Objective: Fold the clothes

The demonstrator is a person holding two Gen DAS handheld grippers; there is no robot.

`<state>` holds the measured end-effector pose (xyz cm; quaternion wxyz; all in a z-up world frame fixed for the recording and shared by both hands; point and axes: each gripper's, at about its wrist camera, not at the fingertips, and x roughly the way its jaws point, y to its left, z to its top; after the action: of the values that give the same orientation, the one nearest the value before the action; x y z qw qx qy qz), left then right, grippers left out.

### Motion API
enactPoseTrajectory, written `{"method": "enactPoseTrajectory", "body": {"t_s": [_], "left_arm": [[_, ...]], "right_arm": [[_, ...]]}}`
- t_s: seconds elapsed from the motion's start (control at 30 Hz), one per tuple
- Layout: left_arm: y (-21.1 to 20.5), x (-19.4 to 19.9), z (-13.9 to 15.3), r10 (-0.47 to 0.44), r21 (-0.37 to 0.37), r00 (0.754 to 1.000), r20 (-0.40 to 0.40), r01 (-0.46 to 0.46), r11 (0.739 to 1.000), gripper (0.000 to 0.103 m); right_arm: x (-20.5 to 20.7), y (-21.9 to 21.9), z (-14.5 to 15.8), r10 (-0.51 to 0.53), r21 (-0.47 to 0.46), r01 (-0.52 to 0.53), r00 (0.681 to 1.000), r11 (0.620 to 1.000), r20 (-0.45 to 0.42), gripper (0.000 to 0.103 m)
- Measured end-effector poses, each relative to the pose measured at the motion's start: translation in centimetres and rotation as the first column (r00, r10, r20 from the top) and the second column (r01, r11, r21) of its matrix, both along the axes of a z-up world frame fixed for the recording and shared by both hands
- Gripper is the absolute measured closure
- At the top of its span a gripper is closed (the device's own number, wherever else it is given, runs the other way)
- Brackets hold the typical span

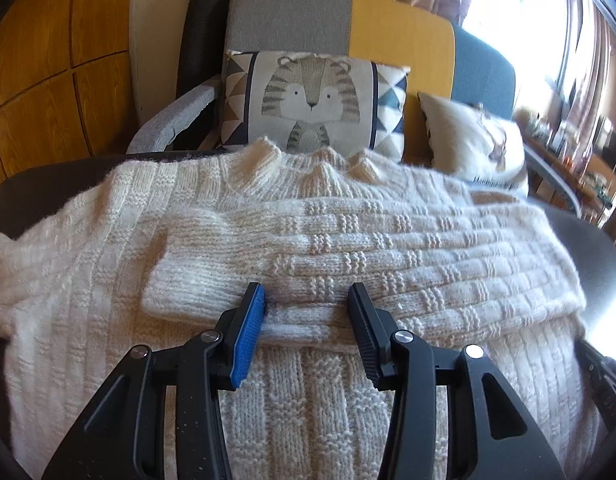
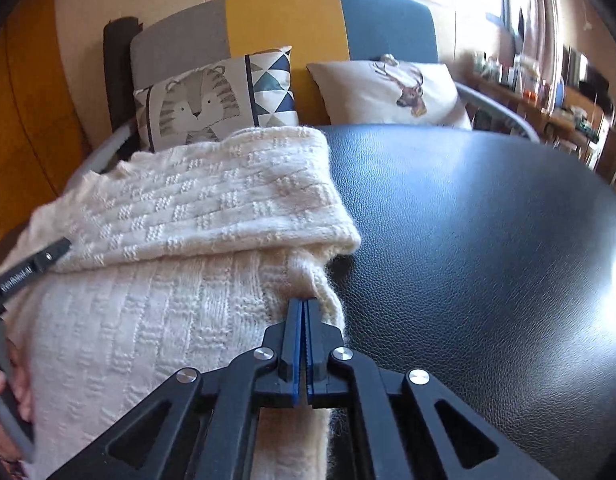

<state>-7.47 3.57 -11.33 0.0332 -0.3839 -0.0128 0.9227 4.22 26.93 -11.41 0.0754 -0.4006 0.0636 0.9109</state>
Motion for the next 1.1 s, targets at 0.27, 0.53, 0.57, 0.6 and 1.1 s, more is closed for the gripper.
{"method": "enactPoseTrajectory", "body": {"t_s": [0.27,0.53,0.57,0.6,1.1], "left_arm": [[1.5,6.5,2.6,-0.135,0.009,0.991,-0.014,0.135,0.991,0.056],[3.4,7.1,0.5,-0.162,0.055,0.984,0.073,0.158,0.986,0.056],[3.3,6.8,0.4,-0.154,0.051,0.986,0.069,0.151,0.987,0.056],[3.2,6.7,0.2,-0.144,0.045,0.987,0.07,0.141,0.989,0.056],[3.4,7.2,-0.3,-0.121,-0.01,0.992,0.032,0.122,0.993,0.055]], "right_arm": [[0.3,0.8,-0.2,0.0,-0.051,0.0,1.0,0.999,-0.013,0.103],[0.0,1.1,-0.3,0.0,-0.073,-0.001,1.0,0.997,-0.019,0.103],[0.0,1.0,-0.3,0.0,-0.069,-0.001,1.0,0.998,-0.018,0.103],[0.0,1.0,-0.3,0.0,-0.066,-0.001,1.0,0.998,-0.018,0.103],[4.4,3.5,1.1,0.061,-0.319,-0.096,0.991,0.943,-0.115,0.098]]}}
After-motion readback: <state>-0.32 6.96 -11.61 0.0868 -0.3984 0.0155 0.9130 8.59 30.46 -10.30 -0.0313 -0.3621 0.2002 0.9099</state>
